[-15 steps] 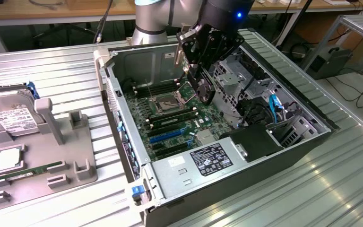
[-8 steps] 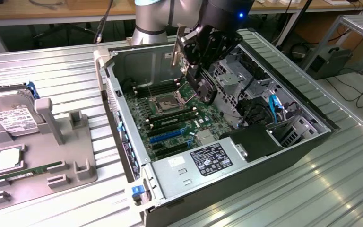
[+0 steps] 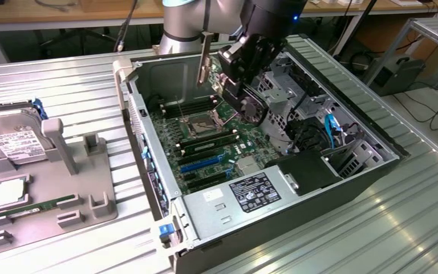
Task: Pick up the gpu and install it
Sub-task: 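Insert the gpu into the slot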
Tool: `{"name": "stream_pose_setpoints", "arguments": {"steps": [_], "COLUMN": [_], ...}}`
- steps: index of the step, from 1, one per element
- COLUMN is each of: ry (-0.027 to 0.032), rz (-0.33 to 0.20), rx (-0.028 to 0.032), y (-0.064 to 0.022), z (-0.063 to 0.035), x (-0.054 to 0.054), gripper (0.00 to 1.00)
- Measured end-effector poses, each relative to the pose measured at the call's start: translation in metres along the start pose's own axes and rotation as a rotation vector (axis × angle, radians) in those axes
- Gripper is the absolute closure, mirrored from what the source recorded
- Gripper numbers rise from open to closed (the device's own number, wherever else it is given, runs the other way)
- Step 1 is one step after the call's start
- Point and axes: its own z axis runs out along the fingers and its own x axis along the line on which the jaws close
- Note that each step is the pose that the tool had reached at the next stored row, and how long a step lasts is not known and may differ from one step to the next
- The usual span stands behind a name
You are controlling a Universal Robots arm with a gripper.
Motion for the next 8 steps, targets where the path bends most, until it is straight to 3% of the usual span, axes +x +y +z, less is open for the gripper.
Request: {"name": "stream_pose_setpoints", "arguments": {"steps": [8], "ry": [0.0057], "rz": [-0.166], "rx": [0.0067], "y": [-0.0001], "z": [0.0007], "x": [0.0000], "gripper": [0.74]}}
